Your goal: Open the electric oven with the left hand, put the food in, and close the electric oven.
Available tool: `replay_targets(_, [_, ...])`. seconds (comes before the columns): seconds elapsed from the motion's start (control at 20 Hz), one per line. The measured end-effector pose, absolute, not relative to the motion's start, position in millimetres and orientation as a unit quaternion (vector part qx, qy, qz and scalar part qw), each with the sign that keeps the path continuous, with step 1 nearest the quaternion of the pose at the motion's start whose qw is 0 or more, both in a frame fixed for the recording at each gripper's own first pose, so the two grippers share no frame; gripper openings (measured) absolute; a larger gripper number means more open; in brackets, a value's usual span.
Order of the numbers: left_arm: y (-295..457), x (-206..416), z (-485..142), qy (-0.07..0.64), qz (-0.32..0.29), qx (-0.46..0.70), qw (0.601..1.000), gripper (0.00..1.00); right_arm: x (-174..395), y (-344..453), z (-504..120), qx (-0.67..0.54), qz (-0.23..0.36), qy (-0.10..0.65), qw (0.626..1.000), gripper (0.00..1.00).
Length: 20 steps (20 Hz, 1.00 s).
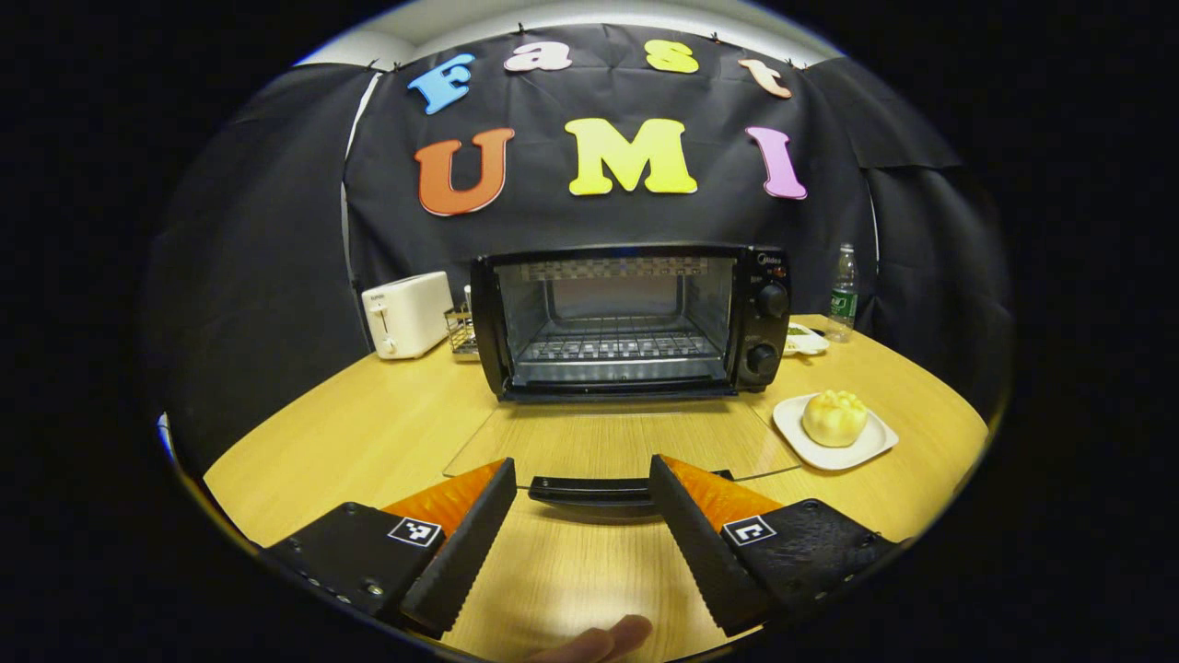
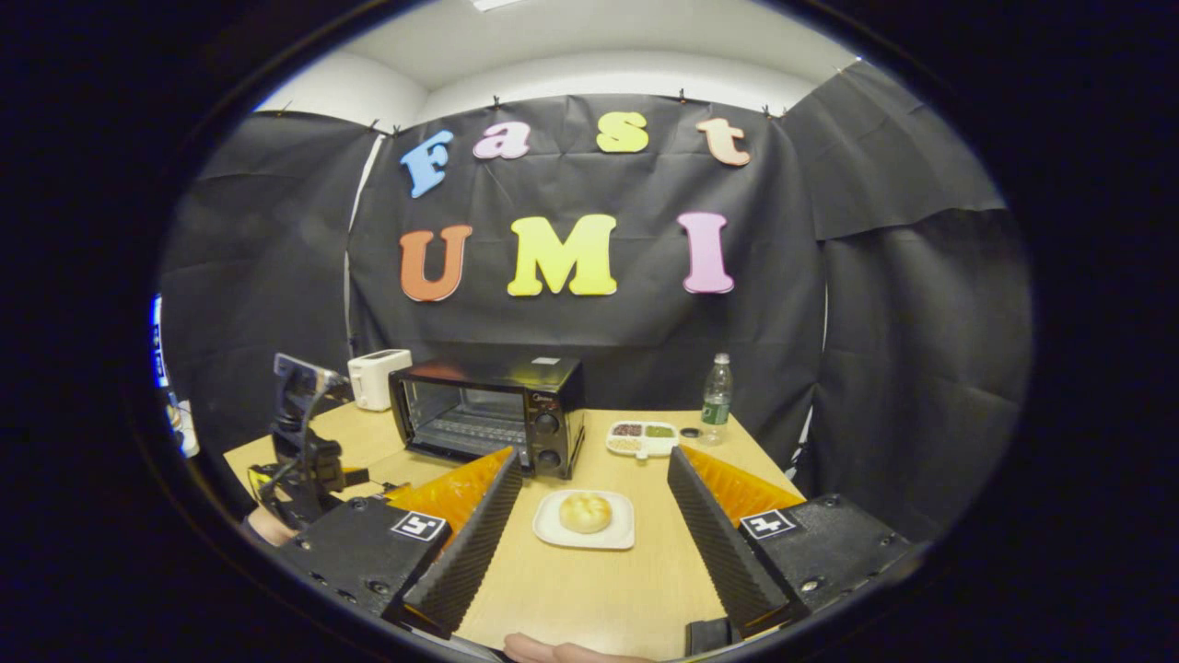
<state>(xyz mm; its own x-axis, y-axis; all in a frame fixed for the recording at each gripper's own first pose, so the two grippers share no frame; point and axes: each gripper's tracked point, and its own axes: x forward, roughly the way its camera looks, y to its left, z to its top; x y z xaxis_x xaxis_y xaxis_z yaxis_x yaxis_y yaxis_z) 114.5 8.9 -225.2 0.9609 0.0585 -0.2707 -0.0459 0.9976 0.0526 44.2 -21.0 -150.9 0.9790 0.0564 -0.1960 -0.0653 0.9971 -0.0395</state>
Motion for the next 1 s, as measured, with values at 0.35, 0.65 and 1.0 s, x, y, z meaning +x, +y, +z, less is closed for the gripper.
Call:
replay_targets(0.35, [11,54,-138,0.082,0.008,-0.009,0.997,0.95,84,-6,-206,0.002,0.039,0.156,0.987,0.99])
replay_targets(0.65, [14,22,-81,0.053,-0.001,-0.024,0.998,0.95,128,-7,-246,0.015,0.031,0.176,0.984,0.99])
replay_targets(1.0, [25,11,-15,-0.01,0.006,-0.006,1.0,0.95,183,-14,-326,0.004,0.011,0.243,0.97,0.99])
